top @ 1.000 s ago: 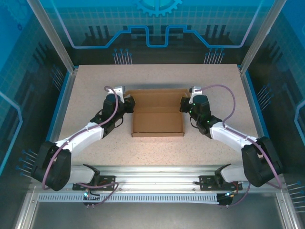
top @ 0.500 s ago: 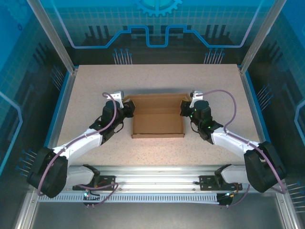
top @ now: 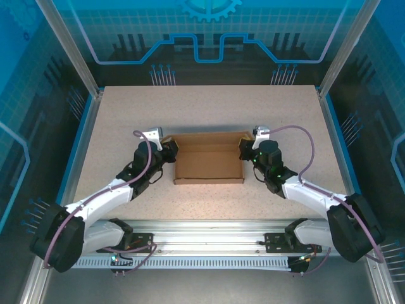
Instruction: Fold the paper box
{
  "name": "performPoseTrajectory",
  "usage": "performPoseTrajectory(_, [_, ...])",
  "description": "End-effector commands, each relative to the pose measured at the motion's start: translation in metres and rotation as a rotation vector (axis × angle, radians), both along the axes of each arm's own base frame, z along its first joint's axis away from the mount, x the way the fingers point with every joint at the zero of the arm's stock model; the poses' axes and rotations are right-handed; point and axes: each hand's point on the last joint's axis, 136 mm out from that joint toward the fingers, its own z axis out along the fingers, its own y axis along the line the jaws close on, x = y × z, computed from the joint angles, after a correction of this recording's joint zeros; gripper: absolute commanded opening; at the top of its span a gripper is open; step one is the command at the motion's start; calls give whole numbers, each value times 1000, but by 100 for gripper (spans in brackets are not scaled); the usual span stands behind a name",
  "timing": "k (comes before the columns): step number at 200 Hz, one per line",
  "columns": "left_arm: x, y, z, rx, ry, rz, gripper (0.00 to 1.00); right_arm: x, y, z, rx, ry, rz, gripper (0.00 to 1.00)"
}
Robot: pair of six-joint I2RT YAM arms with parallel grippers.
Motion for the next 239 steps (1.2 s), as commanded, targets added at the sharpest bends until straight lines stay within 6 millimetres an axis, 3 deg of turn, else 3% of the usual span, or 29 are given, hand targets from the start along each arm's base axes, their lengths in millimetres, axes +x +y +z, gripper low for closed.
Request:
performPoseTrajectory(1, [-22,-14,-34,-16,122,-63,16,-23,21,-27,43,103,92,12])
performPoseTrajectory(75, [-35,-20,-46,-3,141,-86,16,-40,14,-46,48,140,82,11])
performPoseTrajectory(163, [-52,-9,-57,33,158,-77,17,-59,10,-65,28,181,93,15])
performPoseTrajectory(239, [-66,0,-57,60,157,-85,24,-73,3,-64,-11,190,112,44])
